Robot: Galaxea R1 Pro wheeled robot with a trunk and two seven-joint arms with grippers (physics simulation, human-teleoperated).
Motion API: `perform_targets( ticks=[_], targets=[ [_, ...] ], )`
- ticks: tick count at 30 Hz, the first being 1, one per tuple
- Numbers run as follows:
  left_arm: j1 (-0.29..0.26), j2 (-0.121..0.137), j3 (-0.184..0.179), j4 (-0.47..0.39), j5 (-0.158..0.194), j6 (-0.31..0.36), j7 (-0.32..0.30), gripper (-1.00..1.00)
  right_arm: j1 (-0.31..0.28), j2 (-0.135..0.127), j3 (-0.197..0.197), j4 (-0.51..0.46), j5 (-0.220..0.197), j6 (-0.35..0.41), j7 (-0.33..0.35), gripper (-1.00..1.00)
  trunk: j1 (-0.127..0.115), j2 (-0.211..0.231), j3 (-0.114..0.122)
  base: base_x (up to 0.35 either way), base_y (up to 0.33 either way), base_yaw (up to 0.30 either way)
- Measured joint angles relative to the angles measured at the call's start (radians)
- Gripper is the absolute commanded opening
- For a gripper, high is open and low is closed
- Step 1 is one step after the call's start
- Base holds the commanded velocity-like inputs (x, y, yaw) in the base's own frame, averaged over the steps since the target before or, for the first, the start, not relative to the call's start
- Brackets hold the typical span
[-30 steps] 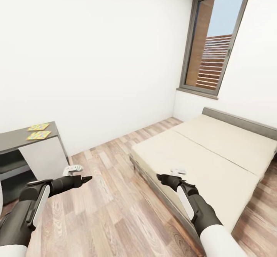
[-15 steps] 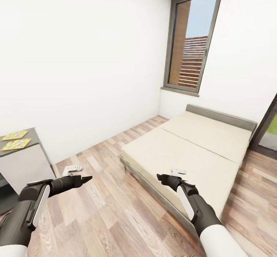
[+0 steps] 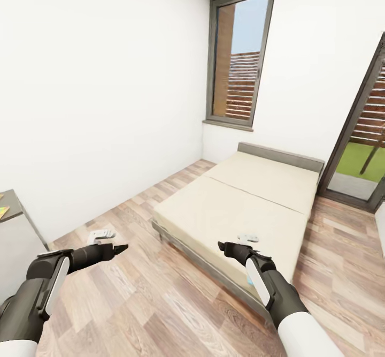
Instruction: Put all the toys in the child's room - the three board games (two on the bed and one on the table), the two jigsaw puzzles on the table, and the tennis ball on the table - inside the toy box on the table in the child's room.
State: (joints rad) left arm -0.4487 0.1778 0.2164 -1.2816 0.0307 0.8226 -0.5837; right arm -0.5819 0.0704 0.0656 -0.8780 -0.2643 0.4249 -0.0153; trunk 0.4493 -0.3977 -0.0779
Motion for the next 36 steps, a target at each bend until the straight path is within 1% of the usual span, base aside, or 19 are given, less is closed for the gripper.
perform_targets(
  ticks=[24,36],
  targets=[
    [0.000,0.000,0.000,0.000,0.000,0.000,0.001,1.00,0.000,0.000,0.000,0.002,-0.001,0.000,0.000,1.00,0.000,0.000,0.000,0.000,0.143,-0.264],
    [0.000,0.000,0.000,0.000,0.000,0.000,0.000,1.00,0.000,0.001,0.000,0.002,-0.001,0.000,0.000,1.00,0.000,0.000,0.000,0.000,0.101,-0.257]
  ],
)
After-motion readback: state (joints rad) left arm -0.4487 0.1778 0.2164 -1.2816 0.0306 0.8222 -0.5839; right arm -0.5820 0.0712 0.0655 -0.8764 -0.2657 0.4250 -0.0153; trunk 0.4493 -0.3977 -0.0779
